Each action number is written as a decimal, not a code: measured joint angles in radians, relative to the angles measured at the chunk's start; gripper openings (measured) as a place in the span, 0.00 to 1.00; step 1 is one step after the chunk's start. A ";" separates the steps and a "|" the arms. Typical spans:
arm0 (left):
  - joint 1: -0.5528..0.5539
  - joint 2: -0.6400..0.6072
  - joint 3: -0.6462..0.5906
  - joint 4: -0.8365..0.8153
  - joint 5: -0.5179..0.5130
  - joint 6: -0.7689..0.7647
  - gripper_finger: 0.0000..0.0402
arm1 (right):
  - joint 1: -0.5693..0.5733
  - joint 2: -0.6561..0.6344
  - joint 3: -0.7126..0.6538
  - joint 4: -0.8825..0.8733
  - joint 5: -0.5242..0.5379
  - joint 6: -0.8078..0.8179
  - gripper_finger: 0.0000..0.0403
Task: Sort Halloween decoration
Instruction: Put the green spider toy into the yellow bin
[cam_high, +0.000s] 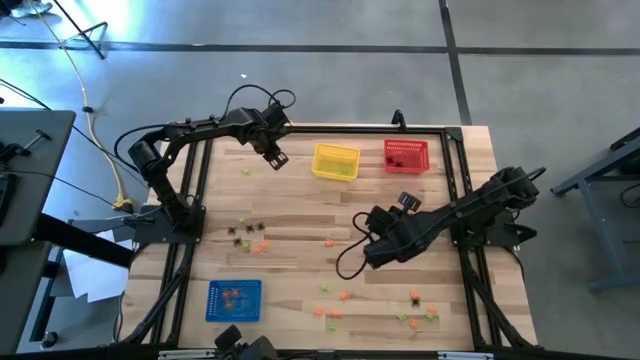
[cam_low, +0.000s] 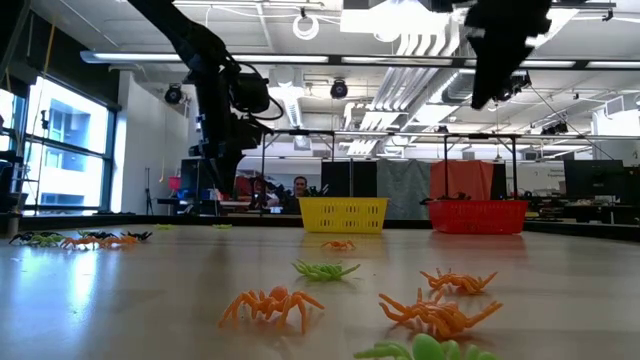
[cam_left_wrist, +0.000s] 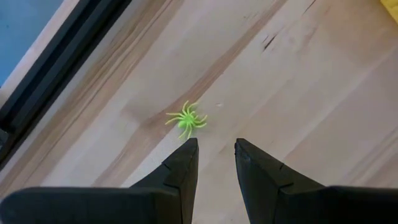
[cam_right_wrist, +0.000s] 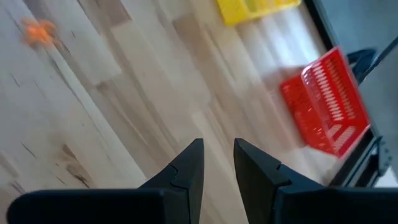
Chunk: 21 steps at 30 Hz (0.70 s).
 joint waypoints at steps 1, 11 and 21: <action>0.000 0.000 0.000 0.000 0.000 -0.001 0.23 | -0.001 0.000 -0.020 0.018 -0.011 0.000 0.21; 0.000 0.000 0.000 -0.002 -0.011 -0.050 0.23 | 0.001 0.000 -0.072 0.092 -0.049 -0.003 0.21; -0.018 0.046 -0.001 -0.017 -0.007 -0.075 0.23 | 0.001 0.000 -0.072 0.096 -0.049 -0.022 0.21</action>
